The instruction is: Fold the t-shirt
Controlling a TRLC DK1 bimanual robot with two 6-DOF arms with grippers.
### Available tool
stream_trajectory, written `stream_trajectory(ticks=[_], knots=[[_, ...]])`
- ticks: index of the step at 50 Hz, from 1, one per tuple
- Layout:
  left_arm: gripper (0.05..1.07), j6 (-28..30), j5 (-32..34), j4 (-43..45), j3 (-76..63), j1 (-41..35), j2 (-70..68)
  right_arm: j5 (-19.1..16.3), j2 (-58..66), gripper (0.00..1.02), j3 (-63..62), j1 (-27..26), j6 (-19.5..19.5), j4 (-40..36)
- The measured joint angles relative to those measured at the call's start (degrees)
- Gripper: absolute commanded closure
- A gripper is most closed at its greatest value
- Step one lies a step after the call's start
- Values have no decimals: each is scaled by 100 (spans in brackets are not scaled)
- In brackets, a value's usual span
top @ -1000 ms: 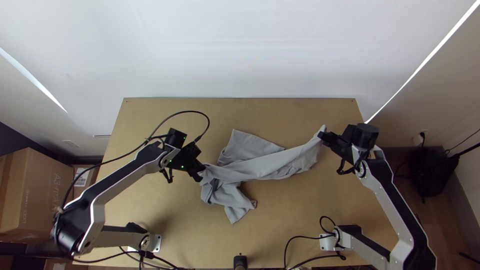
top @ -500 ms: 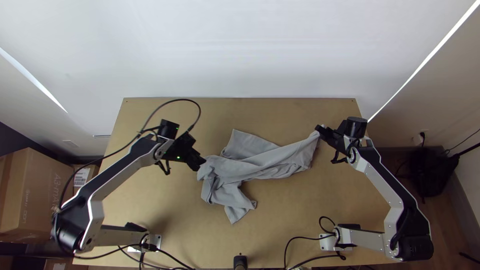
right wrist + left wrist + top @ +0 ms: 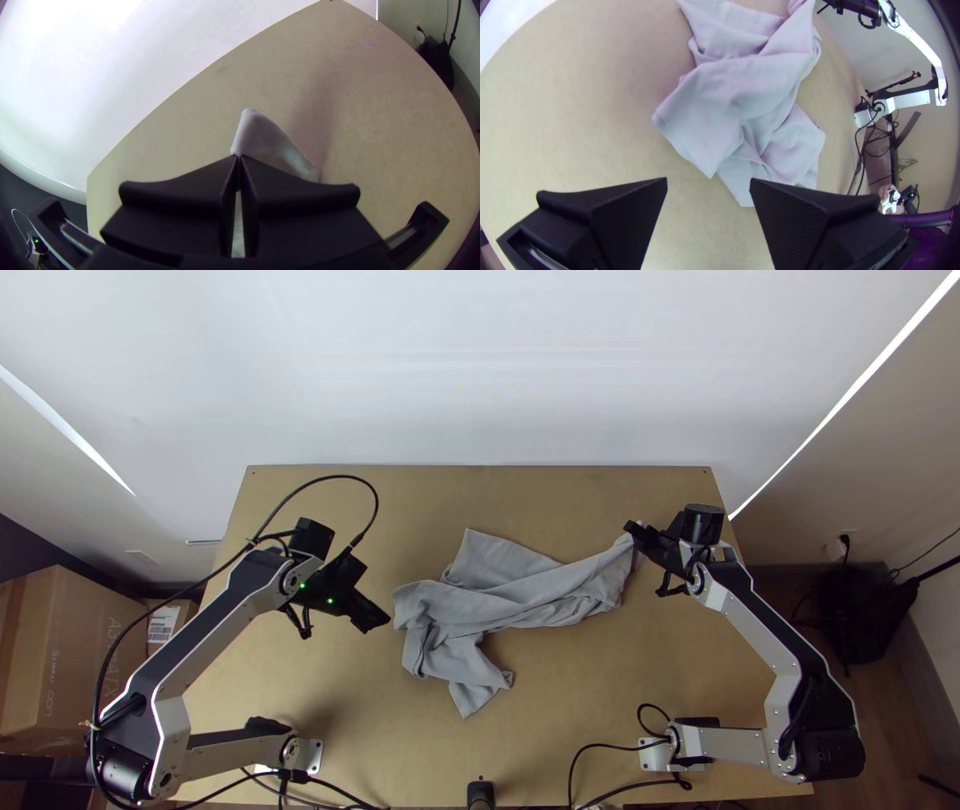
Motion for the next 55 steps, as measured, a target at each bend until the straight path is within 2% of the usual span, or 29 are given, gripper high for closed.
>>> stream_trajectory(ticks=[17,31,37,40,43,46,55], knots=[[32,-52,17,81,-337,-26,372,0,0,100,0,0,0,0],[33,-385,24,723,-501,-446,737,0,0,100,0,9,0,0],[47,-522,39,988,-557,-621,848,0,0,100,0,9,0,0],[58,-605,39,1143,-562,-667,887,0,0,100,0,9,0,0],[77,-662,46,1283,-562,-678,907,0,0,100,0,9,0,0],[105,-713,68,1414,-562,-675,925,0,0,100,-2,9,0,0],[105,-859,87,1659,-562,-636,922,0,-22,100,-2,-20,-2,-2]])
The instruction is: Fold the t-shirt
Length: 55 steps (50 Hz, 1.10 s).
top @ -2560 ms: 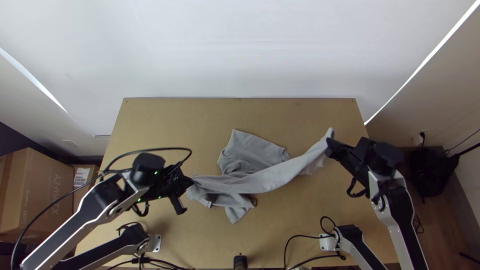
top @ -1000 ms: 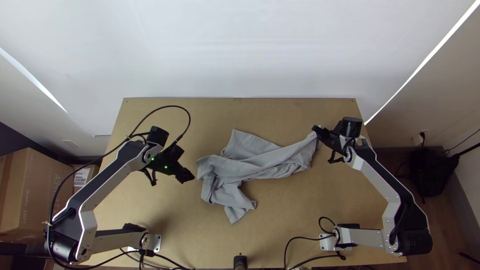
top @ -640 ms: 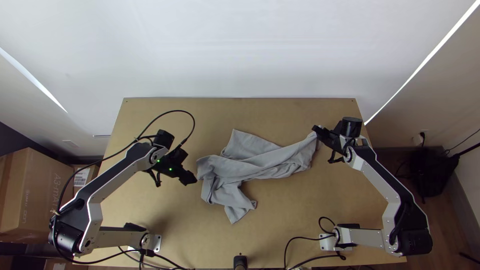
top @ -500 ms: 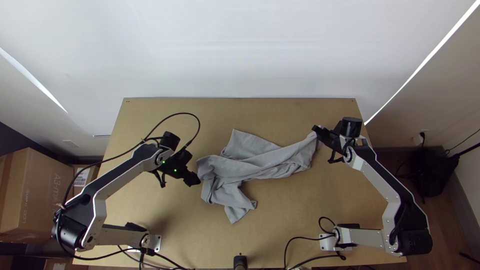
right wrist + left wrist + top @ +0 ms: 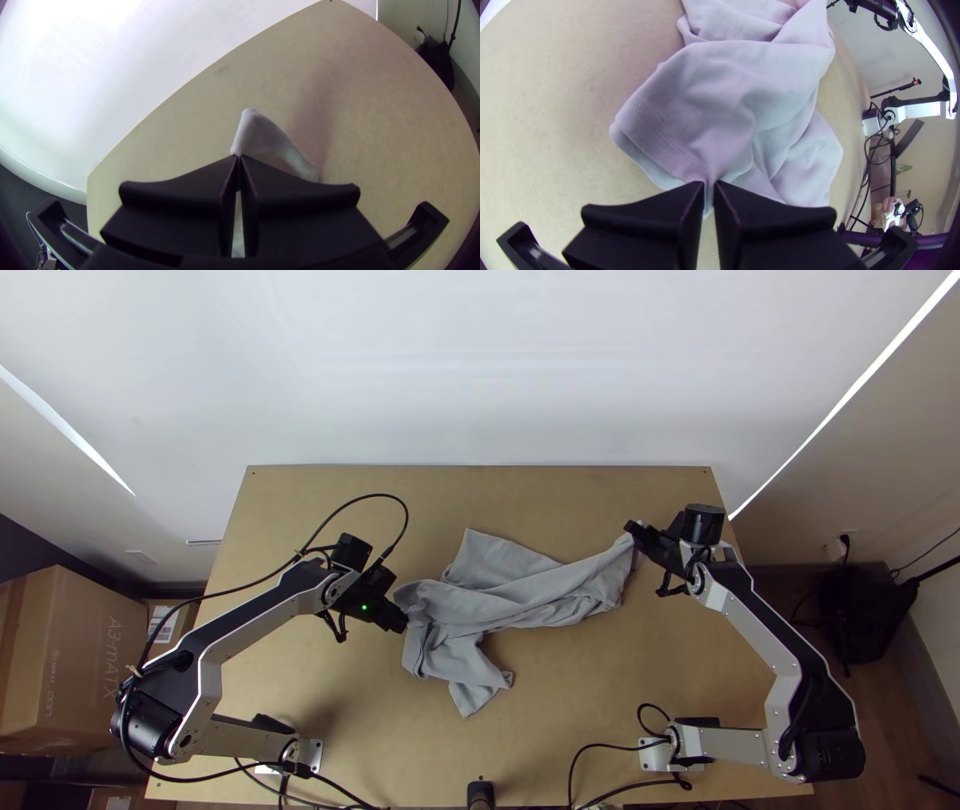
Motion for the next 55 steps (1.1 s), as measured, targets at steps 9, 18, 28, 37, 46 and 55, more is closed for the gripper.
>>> stream_trajectory(ticks=[9,18,28,37,46,55], knots=[[105,-26,13,-66,63,533,-291,2,-299,100,0,-166,-127,-341],[105,-83,-195,-289,599,1019,-866,61,-577,100,518,-170,-326,-1593],[105,-236,-356,-800,1419,1303,-1147,63,-581,100,1692,-116,-654,-2927],[105,-339,-599,-931,2197,1429,-1200,107,-542,100,2686,31,-846,-3499],[105,-289,-776,-898,3018,1574,-1178,109,-313,100,3591,85,-1093,-3436],[105,-269,-949,-901,4111,1770,-898,105,-153,100,4249,164,-1237,-2758]])
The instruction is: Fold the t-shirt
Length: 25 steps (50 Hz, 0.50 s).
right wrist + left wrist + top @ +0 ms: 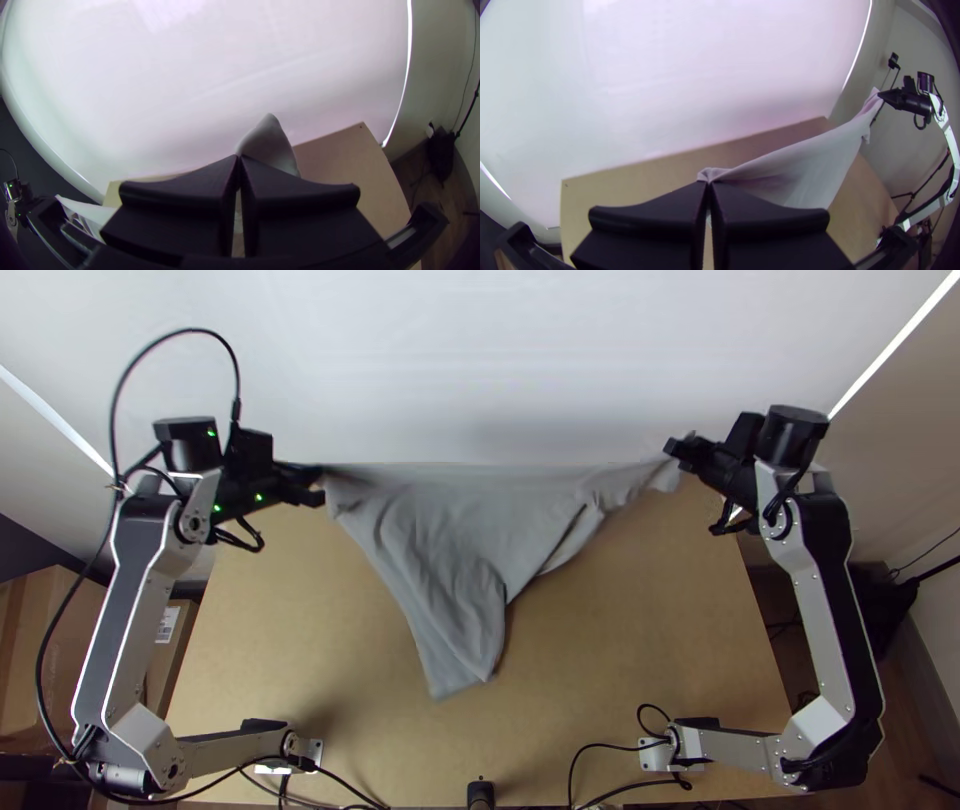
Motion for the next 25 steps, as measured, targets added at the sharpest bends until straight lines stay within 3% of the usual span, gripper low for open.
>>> stream_trajectory(ticks=[15,25], knots=[[105,83,-442,85,1996,50,496,-2,249,100,1158,52,-9,756],[105,83,-595,107,2461,50,282,-9,-136,100,1290,55,33,857]])
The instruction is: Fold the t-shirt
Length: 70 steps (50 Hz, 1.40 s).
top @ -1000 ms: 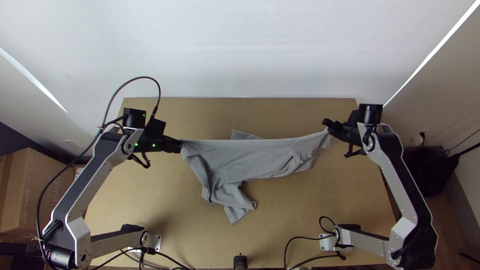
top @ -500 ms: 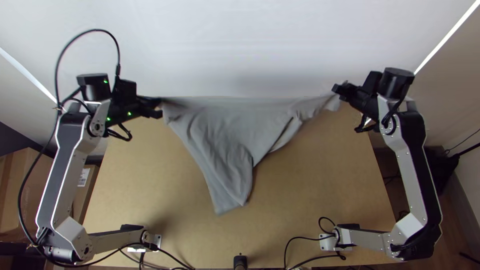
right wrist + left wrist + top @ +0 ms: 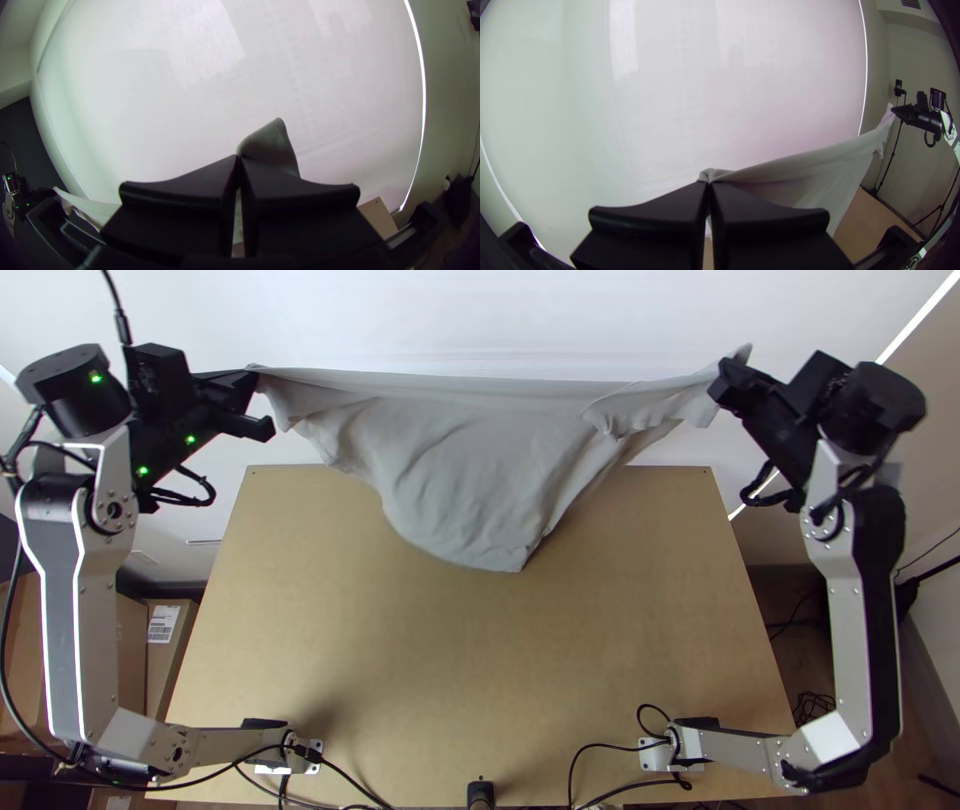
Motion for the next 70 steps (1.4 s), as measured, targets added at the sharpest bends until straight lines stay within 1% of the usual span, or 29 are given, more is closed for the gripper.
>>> stream_trajectory(ticks=[10,17,23,31,36,39,42,48,54,58,61,70], knots=[[105,-4,-129,28,-39,9,-861,-15,-1340,100,-157,42,-2,155],[105,-2,-140,391,-634,199,-1982,-149,-2520,100,-352,302,-7,181],[105,-7,-140,579,-1106,262,-2879,-197,-3178,100,-372,411,-20,146],[105,-293,-166,662,-1274,269,-3543,-208,-3536,100,-376,411,-24,-205],[105,-525,-186,522,-1287,267,-3707,-210,-3545,100,-409,422,-20,-374],[105,-675,-186,365,-1355,267,-3742,-240,-3545,100,-533,448,52,-389],[105,-789,-192,229,-1539,267,-3779,-295,-3550,100,-717,448,214,-409],[105,-975,-205,-66,-2315,267,-3917,-367,-3576,100,-1486,450,660,-483],[105,-1058,-138,-87,-3641,267,-4229,-374,-3582,100,-2562,579,916,-507],[105,-1058,-120,-81,-4450,267,-4400,-374,-3571,100,-3294,684,970,-476],[105,-1058,-76,-24,-4979,267,-4487,-372,-3565,100,-3875,713,992,-304],[105,-1058,81,782,-6201,267,-4520,-332,-3373,100,-5163,752,997,518]])
